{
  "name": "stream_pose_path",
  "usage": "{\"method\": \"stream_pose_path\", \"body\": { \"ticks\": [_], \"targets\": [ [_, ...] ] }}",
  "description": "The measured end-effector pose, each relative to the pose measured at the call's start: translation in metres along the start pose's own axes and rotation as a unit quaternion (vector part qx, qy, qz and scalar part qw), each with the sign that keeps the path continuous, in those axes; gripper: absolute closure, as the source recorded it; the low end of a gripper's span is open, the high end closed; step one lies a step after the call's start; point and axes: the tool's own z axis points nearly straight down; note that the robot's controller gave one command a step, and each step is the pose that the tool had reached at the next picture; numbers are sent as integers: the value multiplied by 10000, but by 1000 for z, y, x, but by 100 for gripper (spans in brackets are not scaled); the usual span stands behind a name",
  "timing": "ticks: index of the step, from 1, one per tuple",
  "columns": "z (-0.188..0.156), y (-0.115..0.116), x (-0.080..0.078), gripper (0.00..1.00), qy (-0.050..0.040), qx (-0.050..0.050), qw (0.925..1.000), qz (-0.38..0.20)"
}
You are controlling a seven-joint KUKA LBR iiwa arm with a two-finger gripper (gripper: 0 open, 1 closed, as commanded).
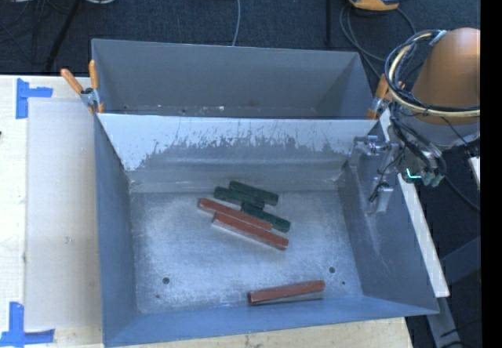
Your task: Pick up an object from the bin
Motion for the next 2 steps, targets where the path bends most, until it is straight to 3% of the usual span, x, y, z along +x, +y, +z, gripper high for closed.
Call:
{"method": "stream_pose_path", "body": {
  "ticks": [1,2],
  "targets": [
    [4,49,30,0,-31,7,9922,-1244],
    [125,91,1,0,-12,4,9737,-2277]
  ]
}}
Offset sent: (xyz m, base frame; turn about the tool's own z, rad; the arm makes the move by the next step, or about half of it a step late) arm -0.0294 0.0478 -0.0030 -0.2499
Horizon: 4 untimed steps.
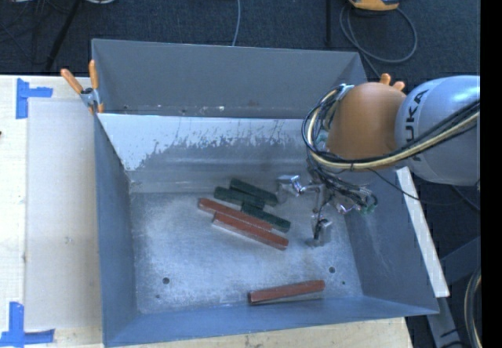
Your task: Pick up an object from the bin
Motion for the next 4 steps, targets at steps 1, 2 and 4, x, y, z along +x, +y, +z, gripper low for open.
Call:
{"method": "stream_pose_path", "body": {
  "ticks": [1,2,4],
  "targets": [
    [1,54,-21,0,-27,10,10000,-70],
    [9,99,30,0,-4,6,9997,-247],
    [8,160,24,0,-17,19,9953,970]
  ]
}}
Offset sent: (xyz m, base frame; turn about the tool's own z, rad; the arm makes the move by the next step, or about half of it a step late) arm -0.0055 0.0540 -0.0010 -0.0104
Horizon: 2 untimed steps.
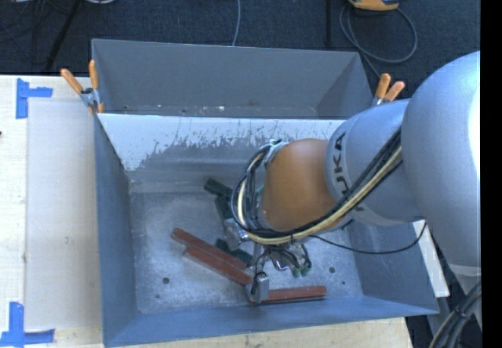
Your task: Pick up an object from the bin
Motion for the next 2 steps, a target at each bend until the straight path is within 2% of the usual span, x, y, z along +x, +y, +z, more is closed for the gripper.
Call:
{"method": "stream_pose_path", "body": {
  "ticks": [1,2],
  "targets": [
    [-3,1,0,100,33,-1,10000,-22],
    [0,1,0,0,-3,-2,10000,-26]
  ]
}}
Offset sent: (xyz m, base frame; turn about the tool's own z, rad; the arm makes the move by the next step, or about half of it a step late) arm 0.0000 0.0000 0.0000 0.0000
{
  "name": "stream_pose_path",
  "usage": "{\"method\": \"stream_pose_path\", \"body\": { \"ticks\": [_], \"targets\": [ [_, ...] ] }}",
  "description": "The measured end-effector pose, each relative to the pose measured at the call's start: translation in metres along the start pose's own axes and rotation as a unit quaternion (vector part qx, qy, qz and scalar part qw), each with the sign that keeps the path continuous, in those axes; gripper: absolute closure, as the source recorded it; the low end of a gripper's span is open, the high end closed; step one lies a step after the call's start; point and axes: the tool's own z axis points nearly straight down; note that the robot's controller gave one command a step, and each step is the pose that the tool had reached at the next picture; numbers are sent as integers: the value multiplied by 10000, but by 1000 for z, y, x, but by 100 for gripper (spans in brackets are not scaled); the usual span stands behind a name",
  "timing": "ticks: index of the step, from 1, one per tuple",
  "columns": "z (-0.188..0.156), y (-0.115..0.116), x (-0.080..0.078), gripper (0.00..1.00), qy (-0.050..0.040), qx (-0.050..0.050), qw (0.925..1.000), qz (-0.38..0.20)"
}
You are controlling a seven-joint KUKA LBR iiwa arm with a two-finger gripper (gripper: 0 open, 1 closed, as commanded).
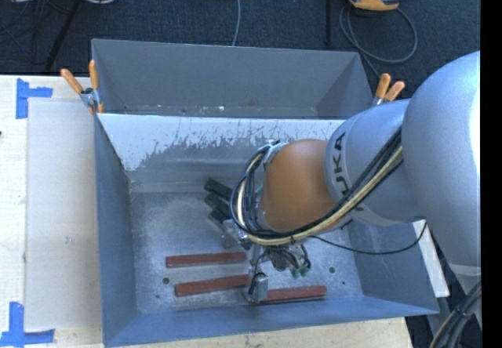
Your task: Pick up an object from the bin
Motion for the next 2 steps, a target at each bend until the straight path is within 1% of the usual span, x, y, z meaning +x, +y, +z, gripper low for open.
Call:
{"method": "stream_pose_path", "body": {
  "ticks": [1,2],
  "targets": [
    [-2,0,1,100,44,-3,10000,-11],
    [-154,-16,-15,100,-54,10,9999,136]
  ]
}}
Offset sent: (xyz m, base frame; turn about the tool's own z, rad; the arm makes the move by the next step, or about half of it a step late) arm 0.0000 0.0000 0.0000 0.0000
